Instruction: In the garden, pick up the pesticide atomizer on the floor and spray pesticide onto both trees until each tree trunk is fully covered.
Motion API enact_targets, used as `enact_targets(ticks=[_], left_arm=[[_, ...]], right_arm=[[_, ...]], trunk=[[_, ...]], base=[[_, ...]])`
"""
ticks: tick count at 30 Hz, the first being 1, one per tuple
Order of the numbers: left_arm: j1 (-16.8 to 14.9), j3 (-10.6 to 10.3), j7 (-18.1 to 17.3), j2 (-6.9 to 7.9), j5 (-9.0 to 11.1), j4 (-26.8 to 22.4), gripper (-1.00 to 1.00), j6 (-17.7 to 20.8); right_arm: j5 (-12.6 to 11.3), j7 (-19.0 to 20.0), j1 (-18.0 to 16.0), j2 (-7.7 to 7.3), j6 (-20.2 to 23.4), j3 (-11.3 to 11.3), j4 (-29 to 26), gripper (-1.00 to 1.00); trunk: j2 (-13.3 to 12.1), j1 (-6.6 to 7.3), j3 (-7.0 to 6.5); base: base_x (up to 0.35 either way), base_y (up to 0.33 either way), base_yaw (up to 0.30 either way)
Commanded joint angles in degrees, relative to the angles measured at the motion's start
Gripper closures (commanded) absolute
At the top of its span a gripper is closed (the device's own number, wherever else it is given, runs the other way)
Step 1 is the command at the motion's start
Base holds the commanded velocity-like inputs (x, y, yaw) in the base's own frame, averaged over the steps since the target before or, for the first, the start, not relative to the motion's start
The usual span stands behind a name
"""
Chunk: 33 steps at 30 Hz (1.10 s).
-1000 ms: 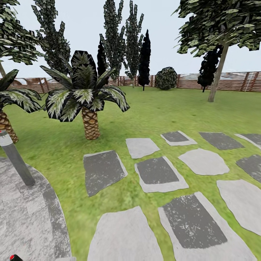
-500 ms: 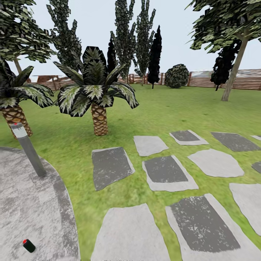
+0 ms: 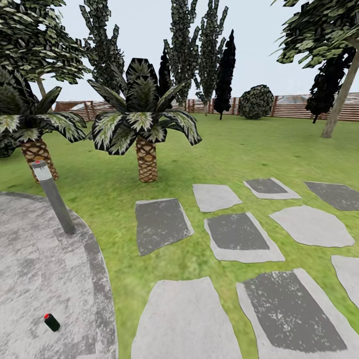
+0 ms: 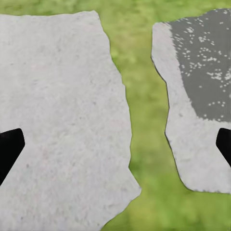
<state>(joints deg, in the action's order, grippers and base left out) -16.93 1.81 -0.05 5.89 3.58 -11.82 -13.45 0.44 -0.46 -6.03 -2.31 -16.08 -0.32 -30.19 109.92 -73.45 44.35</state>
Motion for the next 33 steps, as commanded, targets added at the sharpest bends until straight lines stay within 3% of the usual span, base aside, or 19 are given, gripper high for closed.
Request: enact_targets(ticks=[1, 33], left_arm=[[0.0, 0.0, 0.0, -0.01, 0.4, 0.0, -1.0, -0.2], [0.0, 0.0, 0.0, -0.01, 0.4, 0.0, -1.0, -0.2]], right_arm=[[0.1, -0.1, 0.0, -0.02, -0.2, 0.0, 0.0, -1.0], [0.0, -0.1, 0.0, 0.02, -0.2, -0.1, 0.0, -1.0]], trunk=[[0.4, -0.22, 0.24], [13.3, -7.25, 6.4]], base=[[0.0, 0.0, 0.006], [0.0, 0.0, 0.0]])
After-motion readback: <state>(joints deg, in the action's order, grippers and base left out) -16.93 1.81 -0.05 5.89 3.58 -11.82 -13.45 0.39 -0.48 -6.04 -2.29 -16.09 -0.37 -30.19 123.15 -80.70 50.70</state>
